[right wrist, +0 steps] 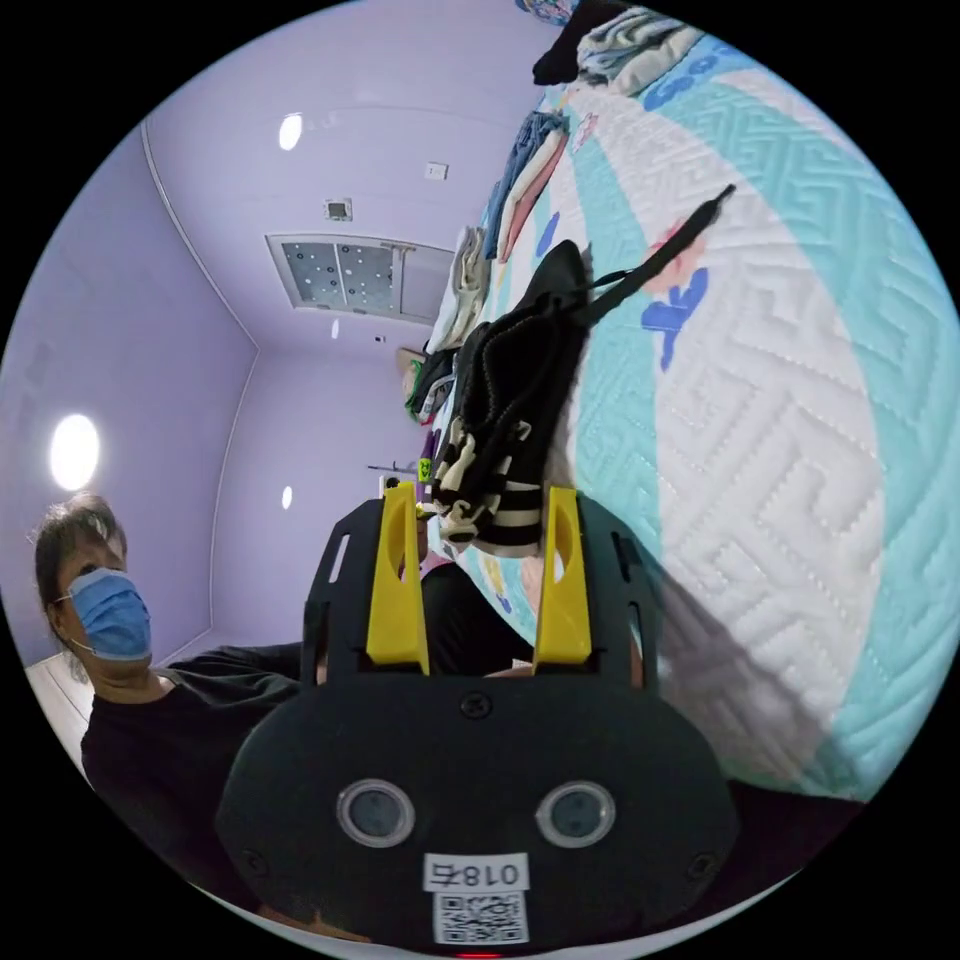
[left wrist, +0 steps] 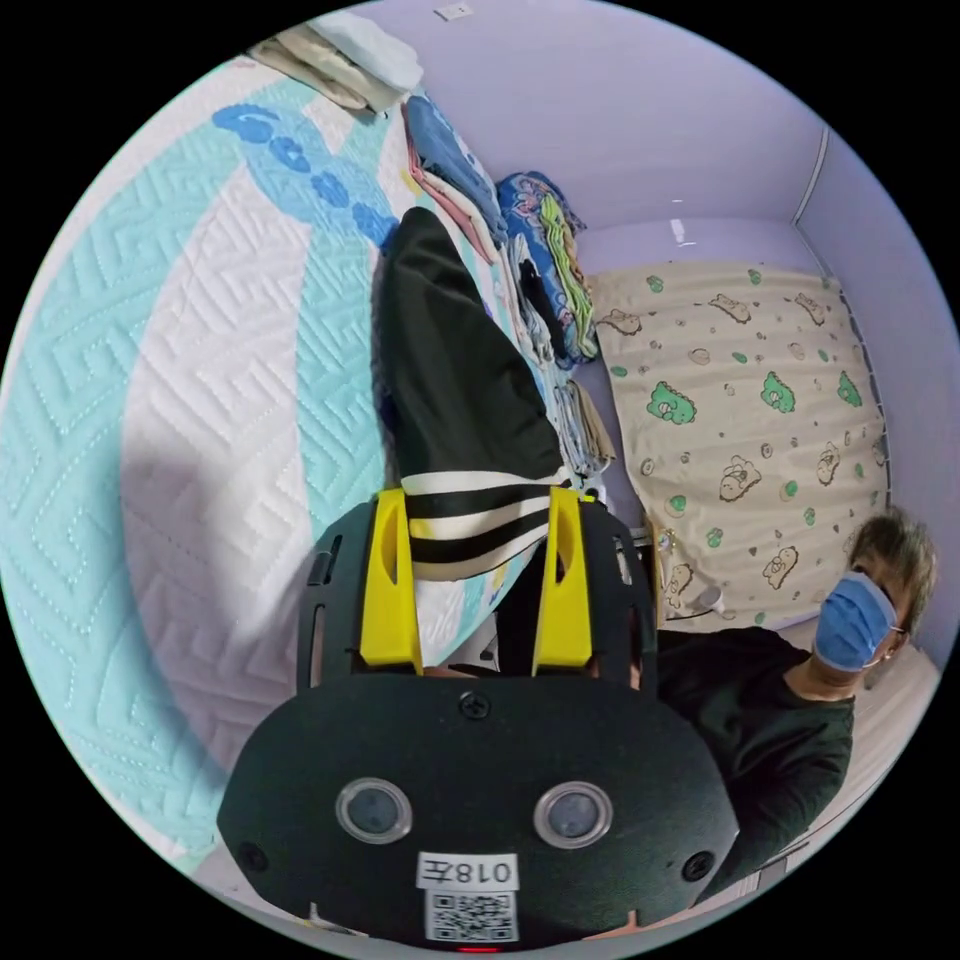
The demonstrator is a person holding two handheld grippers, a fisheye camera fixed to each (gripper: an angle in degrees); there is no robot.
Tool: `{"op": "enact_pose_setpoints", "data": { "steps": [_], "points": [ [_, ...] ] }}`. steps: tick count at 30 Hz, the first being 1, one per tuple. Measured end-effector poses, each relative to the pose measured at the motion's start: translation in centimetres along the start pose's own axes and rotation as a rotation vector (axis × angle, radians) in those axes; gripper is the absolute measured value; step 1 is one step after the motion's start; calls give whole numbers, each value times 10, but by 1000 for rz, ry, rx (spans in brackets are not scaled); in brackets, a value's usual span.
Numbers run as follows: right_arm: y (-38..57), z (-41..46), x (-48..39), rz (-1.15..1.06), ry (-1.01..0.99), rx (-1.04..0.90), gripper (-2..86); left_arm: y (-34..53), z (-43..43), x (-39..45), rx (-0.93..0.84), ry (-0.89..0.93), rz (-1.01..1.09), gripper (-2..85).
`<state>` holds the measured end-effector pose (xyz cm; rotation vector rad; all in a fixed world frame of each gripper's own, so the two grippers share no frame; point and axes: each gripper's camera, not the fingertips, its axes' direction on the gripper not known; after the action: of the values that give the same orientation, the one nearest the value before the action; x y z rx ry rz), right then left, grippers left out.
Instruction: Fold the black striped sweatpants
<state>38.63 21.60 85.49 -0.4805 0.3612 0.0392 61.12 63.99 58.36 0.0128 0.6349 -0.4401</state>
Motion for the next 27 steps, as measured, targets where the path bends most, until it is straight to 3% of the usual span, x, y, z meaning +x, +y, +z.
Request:
{"op": "enact_pose_setpoints", "data": {
  "steps": [11, 16, 23, 27],
  "points": [
    [-72, 19, -22, 55, -27, -79, 89, 32, -6, -52, -14, -12, 22, 87],
    [-82, 14, -110, -84, -97, -82, 83, 79, -35, -35, 45, 47, 90, 82],
    [-108, 60, -256, -294, -148, -278, 83, 224, -132, 3, 251, 150, 144, 82],
    [-152, 165, -317, -322, -204, -418, 83, 301, -213, -20, 453, 96, 103, 82]
  ]
}}
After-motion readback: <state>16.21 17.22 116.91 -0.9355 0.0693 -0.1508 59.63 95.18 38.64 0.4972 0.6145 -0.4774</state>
